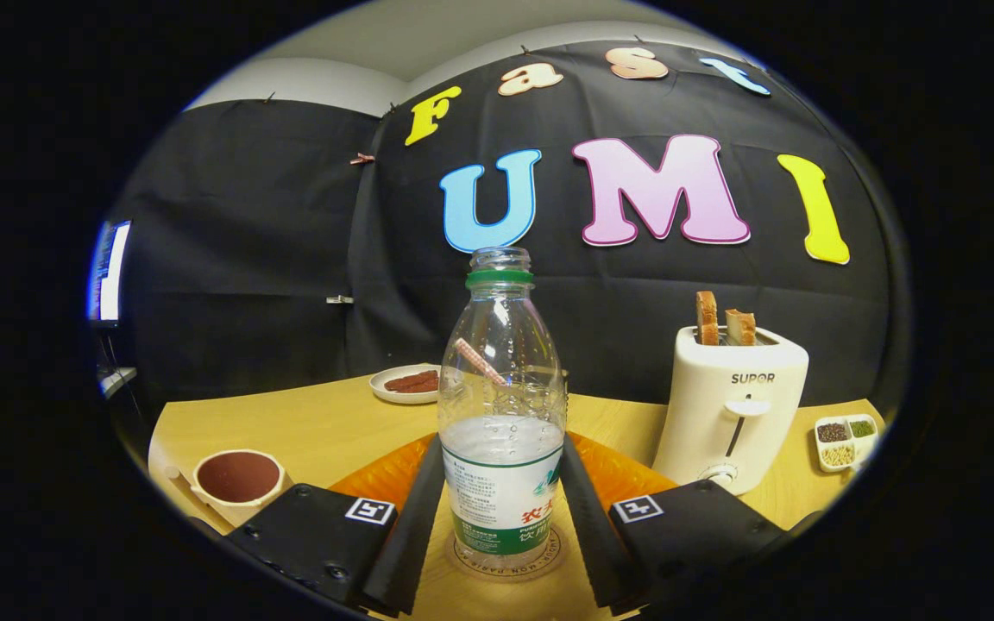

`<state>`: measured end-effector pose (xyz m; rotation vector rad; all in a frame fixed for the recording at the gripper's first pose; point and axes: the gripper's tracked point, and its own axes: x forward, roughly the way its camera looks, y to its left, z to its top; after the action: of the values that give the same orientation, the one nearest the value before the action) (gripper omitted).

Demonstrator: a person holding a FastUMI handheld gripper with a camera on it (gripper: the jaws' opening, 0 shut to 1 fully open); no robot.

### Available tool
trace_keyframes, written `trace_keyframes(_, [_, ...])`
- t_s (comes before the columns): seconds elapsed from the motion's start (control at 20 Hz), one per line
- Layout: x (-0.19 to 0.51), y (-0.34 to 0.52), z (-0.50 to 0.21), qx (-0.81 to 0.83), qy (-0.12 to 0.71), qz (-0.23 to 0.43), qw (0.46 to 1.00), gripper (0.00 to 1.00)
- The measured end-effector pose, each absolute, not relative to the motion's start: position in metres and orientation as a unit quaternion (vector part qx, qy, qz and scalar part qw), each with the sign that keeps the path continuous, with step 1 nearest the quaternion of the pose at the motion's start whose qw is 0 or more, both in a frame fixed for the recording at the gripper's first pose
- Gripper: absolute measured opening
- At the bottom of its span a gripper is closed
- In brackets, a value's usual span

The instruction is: Take the bottle from table, then pour the juice into the cup, finally place the bottle on the coaster

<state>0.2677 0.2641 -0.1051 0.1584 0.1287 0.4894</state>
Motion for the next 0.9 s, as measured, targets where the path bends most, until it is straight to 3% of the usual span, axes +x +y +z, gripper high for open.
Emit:
trace_keyframes(0.55, [0.269,0.264,-0.115,0.081,0.076,0.243,0.964,0.79])
trace_keyframes(0.7, [0.264,0.263,-0.117,0.079,0.083,0.246,0.962,0.89])
trace_keyframes(0.75, [0.263,0.262,-0.117,0.078,0.086,0.245,0.962,0.97])
trace_keyframes(0.9, [0.257,0.256,-0.115,0.074,0.086,0.238,0.965,1.0])
